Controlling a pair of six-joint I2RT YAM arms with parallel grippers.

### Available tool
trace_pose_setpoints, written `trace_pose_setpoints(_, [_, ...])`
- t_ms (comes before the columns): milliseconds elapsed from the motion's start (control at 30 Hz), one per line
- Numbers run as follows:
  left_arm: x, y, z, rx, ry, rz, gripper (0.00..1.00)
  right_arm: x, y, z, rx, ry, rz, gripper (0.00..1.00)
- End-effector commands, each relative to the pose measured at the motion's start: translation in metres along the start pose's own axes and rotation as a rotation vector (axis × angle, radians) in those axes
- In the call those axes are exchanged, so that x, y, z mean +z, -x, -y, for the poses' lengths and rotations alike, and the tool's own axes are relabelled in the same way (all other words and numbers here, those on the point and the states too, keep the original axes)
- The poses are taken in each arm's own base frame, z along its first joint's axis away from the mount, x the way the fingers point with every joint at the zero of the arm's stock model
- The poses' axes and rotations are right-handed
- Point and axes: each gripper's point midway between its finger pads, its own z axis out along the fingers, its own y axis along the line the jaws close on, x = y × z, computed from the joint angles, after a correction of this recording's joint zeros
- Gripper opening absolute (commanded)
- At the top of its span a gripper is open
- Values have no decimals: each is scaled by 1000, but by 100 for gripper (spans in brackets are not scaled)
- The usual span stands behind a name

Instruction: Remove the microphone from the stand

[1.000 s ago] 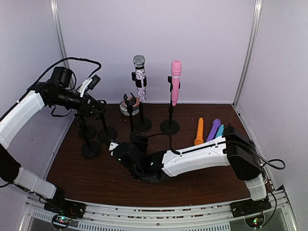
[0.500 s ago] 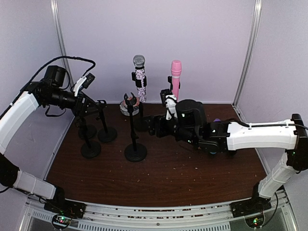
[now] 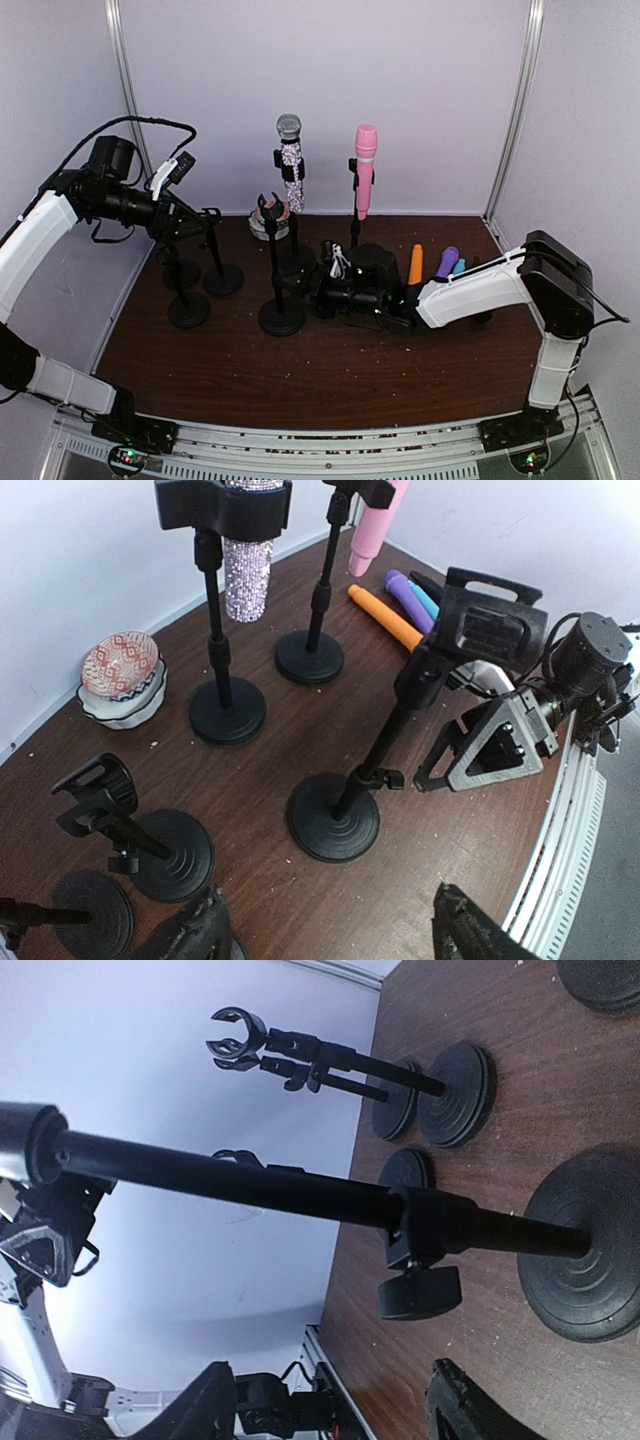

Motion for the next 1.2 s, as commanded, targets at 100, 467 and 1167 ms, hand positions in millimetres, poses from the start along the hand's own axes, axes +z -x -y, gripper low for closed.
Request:
trace_pose_setpoints(100, [-10,11,2,51,13,37,71,16,12,-10,156,100,-3,61])
trace_pose_setpoints(467, [-10,11,1,56,14,35,72,32,22,6,211,118,13,39])
trace_pose_setpoints(1167, [22,1,15,8,-108,-1,69,29,20,43,-23,-123,18,0])
